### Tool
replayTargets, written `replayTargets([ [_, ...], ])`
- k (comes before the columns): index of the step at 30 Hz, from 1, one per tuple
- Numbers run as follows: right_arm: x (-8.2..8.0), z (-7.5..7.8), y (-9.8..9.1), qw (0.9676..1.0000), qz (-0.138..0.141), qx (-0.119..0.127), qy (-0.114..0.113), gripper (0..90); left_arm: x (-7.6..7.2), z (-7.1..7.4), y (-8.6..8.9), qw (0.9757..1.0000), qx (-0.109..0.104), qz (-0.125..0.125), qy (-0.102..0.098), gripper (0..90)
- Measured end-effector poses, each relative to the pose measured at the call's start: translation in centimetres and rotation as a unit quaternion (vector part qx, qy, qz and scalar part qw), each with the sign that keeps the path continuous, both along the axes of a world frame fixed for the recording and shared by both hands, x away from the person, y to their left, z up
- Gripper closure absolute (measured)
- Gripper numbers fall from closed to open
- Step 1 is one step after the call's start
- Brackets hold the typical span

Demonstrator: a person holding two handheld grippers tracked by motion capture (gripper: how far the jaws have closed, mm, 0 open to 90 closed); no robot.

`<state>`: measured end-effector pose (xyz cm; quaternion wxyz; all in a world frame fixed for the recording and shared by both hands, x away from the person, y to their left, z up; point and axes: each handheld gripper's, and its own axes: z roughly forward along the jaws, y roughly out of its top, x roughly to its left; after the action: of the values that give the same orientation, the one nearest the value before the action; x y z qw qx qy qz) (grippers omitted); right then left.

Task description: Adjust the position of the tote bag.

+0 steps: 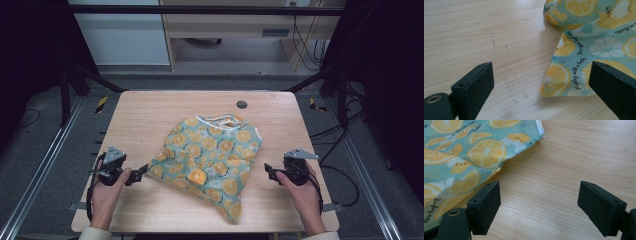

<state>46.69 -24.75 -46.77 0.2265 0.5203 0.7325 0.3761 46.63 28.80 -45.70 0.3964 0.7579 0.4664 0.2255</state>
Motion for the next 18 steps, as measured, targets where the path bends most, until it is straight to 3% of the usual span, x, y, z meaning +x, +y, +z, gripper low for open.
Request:
replayTargets([
  [18,0.36,-0.3,0.5,0.9998,0.009,0.0,0.015,19.3,-0.1,-0.14,-0.78,0.9998,0.017,-0.008,-0.003,4.4],
])
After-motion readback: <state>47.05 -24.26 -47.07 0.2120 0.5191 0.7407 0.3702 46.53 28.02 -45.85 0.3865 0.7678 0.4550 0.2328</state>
